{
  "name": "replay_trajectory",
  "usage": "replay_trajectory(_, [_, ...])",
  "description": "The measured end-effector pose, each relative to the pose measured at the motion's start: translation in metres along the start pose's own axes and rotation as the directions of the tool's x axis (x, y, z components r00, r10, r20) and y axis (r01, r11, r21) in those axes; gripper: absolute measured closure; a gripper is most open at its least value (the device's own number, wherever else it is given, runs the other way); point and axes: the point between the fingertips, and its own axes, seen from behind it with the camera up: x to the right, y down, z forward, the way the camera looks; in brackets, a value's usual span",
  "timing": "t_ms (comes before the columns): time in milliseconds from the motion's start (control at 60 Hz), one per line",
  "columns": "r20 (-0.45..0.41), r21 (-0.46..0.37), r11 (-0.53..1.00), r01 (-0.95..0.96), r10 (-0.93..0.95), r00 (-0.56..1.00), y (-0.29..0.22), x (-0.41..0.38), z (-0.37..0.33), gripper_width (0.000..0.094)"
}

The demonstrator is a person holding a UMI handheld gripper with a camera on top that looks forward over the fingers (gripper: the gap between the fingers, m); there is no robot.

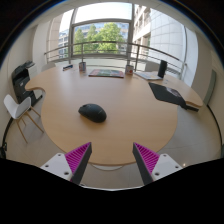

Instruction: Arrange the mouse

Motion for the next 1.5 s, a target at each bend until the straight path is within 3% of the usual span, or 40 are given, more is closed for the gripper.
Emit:
replay_trajectory(250, [0.031, 0.028, 0.998, 0.064, -0.065, 0.997, -0.048, -0.058, 0.094, 0.0108])
replay_trajectory(483, [0.01, 0.027, 0.999, 0.041, -0.042, 0.999, -0.09, -0.059, 0.138, 0.0119])
replay_trajectory(567, [0.026, 0.019, 1.0, -0.003, 0.002, 1.0, -0.098, -0.06, 0.15, 0.0182])
replay_trajectory(667, [0.051, 0.016, 1.0, -0.02, 0.019, 0.999, -0.103, -0.065, 0.159, 0.0364])
replay_trajectory(950, [0.035, -0.017, 1.0, -0.009, 0.009, 0.999, -0.108, -0.068, 0.157, 0.0543])
replay_trajectory(1050, [0.05, 0.048, 0.998, -0.033, 0.031, 0.998, -0.15, -0.067, 0.14, 0.0552])
replay_trajectory(1217, [0.095, 0.277, 0.956, -0.095, 0.071, 0.993, -0.282, -0.031, 0.083, 0.0554])
replay_trajectory(1367, [0.088, 0.445, 0.882, -0.156, 0.13, 0.988, -0.392, 0.063, 0.054, 0.0554])
replay_trajectory(1500, [0.014, 0.474, 0.864, -0.172, 0.188, 0.982, -0.429, 0.189, 0.089, 0.0556])
